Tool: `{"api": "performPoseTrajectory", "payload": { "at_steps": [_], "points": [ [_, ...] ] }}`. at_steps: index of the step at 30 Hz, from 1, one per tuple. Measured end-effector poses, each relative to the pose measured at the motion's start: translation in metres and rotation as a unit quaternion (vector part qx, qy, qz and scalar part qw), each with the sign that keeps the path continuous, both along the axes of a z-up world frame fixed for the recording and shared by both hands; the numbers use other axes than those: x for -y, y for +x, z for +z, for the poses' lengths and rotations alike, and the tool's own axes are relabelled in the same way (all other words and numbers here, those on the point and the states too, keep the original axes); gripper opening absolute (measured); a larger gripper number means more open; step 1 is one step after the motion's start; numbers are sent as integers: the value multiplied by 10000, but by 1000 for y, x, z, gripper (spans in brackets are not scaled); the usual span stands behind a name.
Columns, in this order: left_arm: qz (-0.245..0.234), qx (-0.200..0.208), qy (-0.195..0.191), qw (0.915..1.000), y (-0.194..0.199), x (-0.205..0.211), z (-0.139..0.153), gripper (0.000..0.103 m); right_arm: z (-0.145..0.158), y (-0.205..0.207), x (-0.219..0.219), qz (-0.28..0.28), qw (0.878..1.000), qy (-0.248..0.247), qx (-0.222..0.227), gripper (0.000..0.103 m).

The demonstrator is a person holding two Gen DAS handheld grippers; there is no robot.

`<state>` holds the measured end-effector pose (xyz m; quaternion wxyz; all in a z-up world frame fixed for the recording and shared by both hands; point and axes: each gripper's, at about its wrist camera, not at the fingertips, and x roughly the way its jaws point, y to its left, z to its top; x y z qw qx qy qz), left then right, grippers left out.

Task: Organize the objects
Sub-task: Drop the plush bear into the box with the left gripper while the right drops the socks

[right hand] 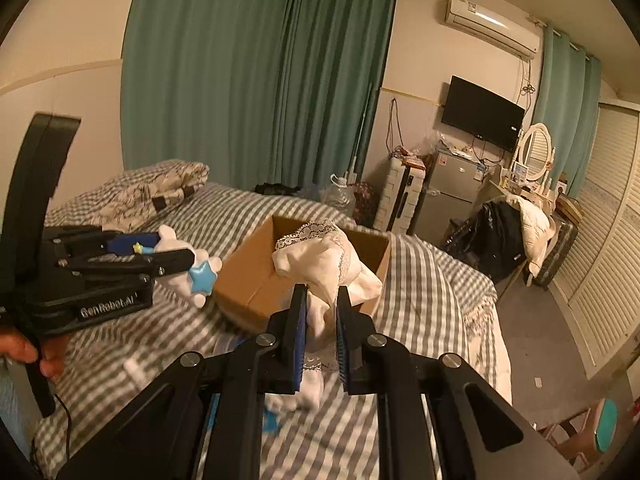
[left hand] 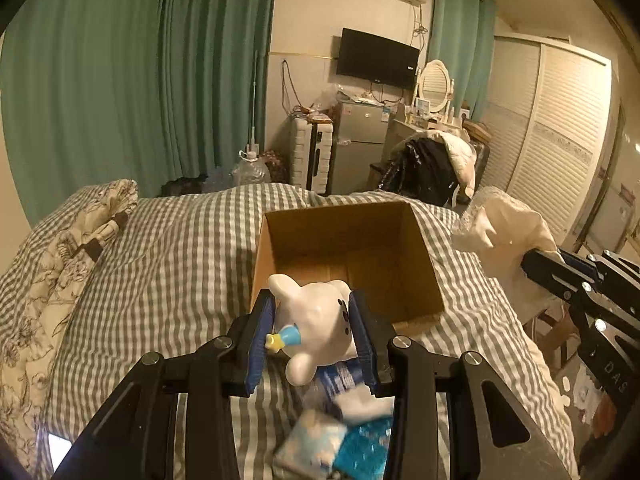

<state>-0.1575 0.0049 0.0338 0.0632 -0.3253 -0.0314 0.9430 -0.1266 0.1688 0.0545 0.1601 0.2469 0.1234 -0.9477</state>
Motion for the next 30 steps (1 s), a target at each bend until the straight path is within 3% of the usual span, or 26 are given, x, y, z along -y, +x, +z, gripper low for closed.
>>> {"api": "performPoseTrajectory", "payload": {
  "at_steps": [8,14,22,23,26,30],
  "points": [
    [109,118,-55,9999,-66,2,-17,39,-9,-73,15,79,9998,-51,174,12],
    [38,201,-152,9997,-107,-5,-41,39,-35,-129,30,106,9989,11,449,12],
    [-4,500,-41,9987,-133,1,-79,42,-72,-163,31,121,9973,-109,718,13],
    [-23,514,-4,9987,-133,1,-80,44,-75,-163,30,110,9972,-140,722,17],
    [-4,551,48,9985,-132,3,-79,60,-77,-161,22,-31,9975,-208,680,48],
    [80,556,-49,9984,-119,5,-68,69,-64,-150,12,-151,9979,-267,575,55]
  ]
}}
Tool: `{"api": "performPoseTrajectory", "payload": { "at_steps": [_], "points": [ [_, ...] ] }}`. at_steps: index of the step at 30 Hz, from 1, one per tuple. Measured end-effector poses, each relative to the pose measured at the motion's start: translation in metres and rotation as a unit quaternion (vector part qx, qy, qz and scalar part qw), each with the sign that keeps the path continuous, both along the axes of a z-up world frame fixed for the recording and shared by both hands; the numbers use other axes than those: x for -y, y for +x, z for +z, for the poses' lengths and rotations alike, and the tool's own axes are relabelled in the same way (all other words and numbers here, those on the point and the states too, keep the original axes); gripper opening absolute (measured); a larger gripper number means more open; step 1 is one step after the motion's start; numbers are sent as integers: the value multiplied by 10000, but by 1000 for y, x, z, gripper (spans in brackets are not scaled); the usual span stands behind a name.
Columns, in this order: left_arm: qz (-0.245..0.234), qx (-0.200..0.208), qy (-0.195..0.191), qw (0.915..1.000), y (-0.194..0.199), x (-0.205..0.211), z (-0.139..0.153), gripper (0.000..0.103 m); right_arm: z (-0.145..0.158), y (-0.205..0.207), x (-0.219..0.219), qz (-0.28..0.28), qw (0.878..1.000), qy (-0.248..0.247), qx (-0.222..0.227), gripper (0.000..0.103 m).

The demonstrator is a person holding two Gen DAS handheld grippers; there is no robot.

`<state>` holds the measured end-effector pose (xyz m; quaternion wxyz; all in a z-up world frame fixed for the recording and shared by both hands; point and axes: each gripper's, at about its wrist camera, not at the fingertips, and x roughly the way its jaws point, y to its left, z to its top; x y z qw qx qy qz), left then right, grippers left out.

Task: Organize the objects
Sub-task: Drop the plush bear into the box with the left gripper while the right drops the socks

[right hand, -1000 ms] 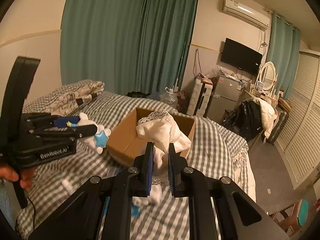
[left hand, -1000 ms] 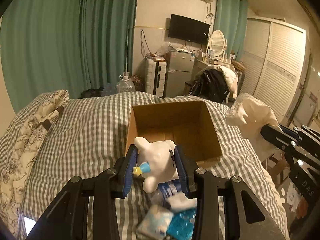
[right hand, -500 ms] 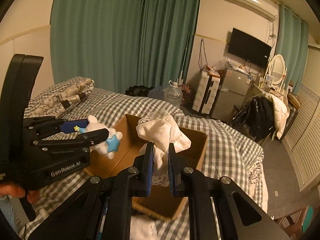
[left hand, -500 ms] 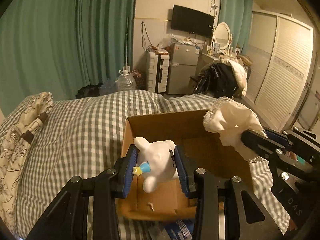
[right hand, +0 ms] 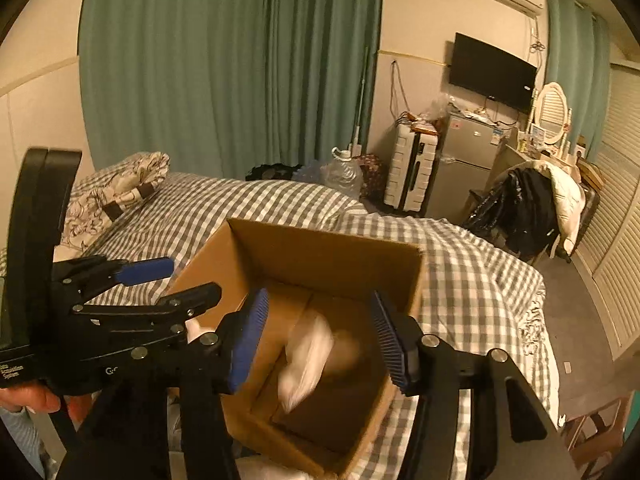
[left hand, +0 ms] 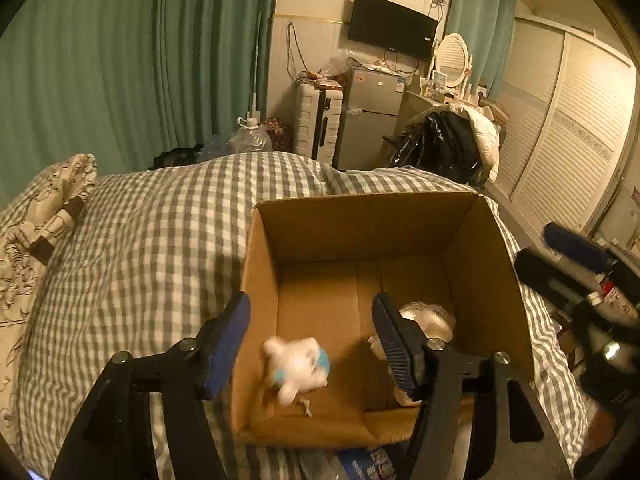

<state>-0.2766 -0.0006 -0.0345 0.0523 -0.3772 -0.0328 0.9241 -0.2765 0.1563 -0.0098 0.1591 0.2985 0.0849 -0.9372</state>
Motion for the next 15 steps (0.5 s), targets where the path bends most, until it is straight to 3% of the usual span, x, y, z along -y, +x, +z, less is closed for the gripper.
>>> {"api": "performPoseTrajectory", "payload": {
  "at_steps": [9,15],
  "points": [
    [211,-282,-83,9993,66,14,48,96,60,62,-21,-193,9992,-21,-363,88],
    [281,-463,-193,9983,117,17,74,101,94,117,-31,-126,9985,6,-527,96]
  ]
}}
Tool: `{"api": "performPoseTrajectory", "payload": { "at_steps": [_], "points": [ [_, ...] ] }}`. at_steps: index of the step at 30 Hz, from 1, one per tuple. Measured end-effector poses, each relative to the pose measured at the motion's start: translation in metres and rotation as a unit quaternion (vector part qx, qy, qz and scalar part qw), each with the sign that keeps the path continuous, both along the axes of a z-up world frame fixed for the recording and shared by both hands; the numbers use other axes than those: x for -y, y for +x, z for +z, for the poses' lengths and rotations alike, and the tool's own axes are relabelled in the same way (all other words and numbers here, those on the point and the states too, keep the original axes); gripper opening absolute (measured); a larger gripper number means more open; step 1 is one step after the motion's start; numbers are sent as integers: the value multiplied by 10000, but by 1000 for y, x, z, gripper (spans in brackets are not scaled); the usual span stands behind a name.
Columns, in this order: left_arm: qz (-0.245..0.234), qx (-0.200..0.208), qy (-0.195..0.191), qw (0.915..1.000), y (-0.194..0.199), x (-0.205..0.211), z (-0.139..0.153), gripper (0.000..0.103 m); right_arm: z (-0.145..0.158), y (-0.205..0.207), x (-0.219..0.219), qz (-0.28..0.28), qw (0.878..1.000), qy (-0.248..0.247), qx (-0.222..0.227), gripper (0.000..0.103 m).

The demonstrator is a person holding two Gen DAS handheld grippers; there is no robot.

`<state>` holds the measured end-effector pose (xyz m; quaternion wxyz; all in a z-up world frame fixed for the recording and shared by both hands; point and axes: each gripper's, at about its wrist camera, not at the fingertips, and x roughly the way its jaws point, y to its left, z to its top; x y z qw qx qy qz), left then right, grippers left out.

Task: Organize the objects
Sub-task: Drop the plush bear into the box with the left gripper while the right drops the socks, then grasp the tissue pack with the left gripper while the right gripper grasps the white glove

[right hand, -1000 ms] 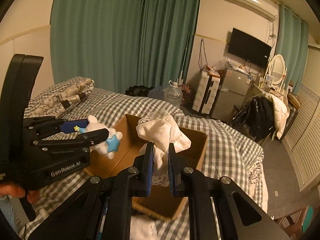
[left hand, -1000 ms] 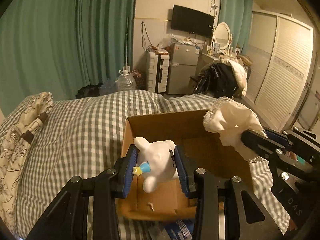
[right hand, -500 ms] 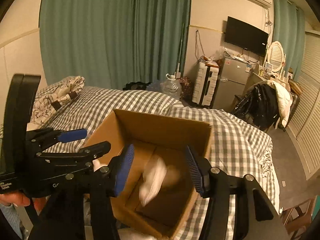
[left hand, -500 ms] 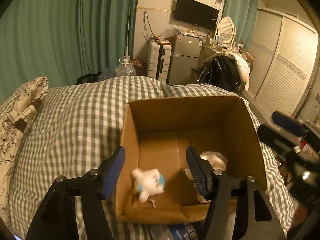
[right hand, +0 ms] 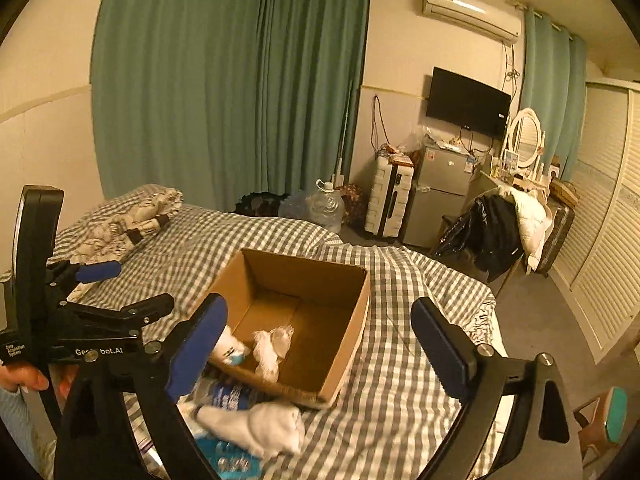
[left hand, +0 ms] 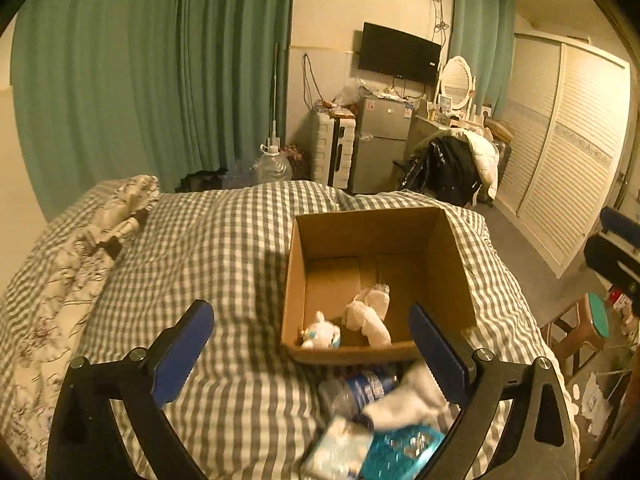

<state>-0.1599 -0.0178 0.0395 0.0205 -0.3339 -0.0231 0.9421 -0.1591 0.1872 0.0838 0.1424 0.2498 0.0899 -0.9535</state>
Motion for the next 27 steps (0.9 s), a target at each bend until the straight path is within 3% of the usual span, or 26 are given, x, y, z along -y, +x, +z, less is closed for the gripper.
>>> {"api": "performPoseTrajectory", "payload": {
  "at_steps": [5,11,19,22,27],
  "points": [
    [45,-54,-96,9999,38,2,-2,103,8,44,-3,76,9998,79,-147,102],
    [191,16,-216,9996,70,1,-23,103,-12,79,-8,140,9999,97,10,103],
    [297,296,-414,9983,89,-8,-76,103,-85,85,-10,-51,9980,353,517,103],
    [269,489,-674,9962,85,-14,-99,103,-109,77,-12,-47,9960,275,845,103],
    [166,858,-731,9935,76,-21,-128,103,-135,65,-19,-193,9927,160,1183,103]
  ]
}}
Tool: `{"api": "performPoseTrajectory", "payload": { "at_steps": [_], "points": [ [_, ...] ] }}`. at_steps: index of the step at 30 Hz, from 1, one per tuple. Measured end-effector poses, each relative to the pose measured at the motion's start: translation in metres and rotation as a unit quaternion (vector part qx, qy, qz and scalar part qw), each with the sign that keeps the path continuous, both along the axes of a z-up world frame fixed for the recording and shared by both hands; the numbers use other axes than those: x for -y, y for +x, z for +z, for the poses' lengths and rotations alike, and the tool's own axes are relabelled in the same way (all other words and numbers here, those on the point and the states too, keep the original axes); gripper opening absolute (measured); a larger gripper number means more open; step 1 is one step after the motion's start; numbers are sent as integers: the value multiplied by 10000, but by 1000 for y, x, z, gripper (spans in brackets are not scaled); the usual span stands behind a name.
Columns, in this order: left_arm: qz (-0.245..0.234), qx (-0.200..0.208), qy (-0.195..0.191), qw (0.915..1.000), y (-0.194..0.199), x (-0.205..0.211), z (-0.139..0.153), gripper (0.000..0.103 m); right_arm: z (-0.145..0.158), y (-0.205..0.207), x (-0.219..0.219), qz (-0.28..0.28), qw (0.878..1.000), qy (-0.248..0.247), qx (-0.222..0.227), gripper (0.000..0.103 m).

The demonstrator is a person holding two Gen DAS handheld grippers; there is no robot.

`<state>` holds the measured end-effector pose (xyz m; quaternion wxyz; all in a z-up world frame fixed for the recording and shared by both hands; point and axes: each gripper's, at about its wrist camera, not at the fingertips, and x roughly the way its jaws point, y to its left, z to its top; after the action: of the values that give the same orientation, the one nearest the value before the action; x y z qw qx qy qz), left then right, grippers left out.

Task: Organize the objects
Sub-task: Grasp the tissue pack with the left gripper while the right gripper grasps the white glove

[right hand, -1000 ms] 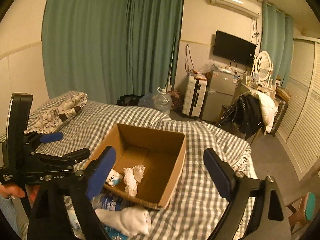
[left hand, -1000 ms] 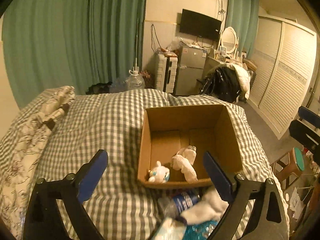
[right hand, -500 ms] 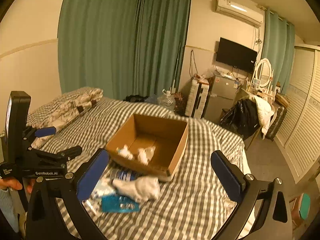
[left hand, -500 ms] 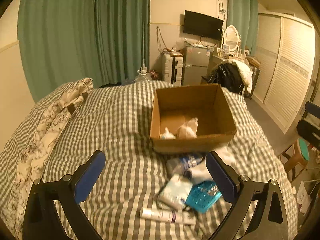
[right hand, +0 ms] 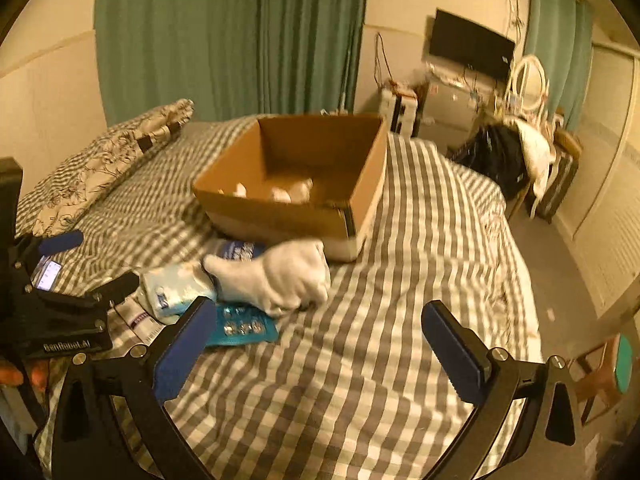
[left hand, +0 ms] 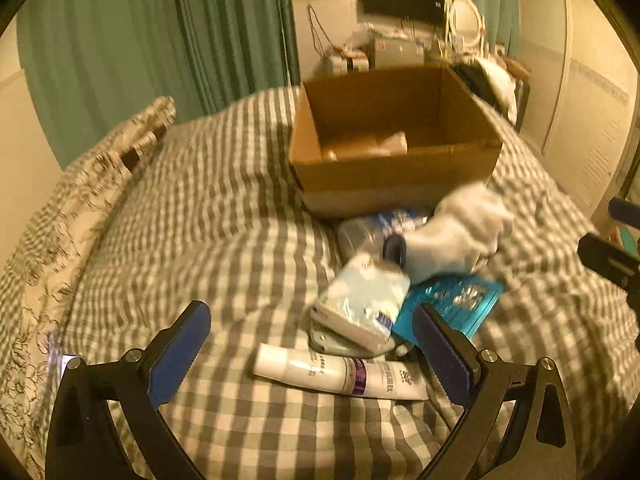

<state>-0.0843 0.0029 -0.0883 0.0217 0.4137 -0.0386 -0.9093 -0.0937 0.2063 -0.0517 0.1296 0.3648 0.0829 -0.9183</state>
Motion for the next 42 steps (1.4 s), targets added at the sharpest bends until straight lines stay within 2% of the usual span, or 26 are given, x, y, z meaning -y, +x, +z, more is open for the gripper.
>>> {"api": "performPoseTrajectory", "payload": {
  "at_steps": [5,10,14,17,20,21,22,27,34,42],
  "points": [
    [-153,341,-36,9993,-10,-8,-19,103,-13,-10,-2,-35,9999,-15,151,103],
    [-318,626,-273,9972,-28,-16,-33,103,-25,-19,0,-24,9995,-30,298,103],
    [-469,790,-211,9955,-41,-19,-39,102,-29,-25,1,-16,9994,-18,359,103],
    [-560,900,-111,9943,-47,-19,-42,91,-30,-32,2,-24,9993,36,362,103],
    [-641,971,82,9932,-49,-16,-43,71,-29,-38,4,-26,9994,104,331,103],
    [-644,968,117,9932,-48,-15,-43,65,-30,-41,5,-24,9994,118,329,103],
    [-637,950,125,9934,-48,-14,-43,65,-30,-43,7,-21,9993,132,336,103],
    [-484,639,92,9967,-34,-10,-30,64,-34,-51,16,43,9990,225,374,103],
    [-126,220,417,9988,-20,14,-3,64,-43,-75,36,141,9977,433,505,103],
    [61,179,620,9979,-24,33,-2,64,-60,-99,56,192,9952,591,751,103]
  ]
}}
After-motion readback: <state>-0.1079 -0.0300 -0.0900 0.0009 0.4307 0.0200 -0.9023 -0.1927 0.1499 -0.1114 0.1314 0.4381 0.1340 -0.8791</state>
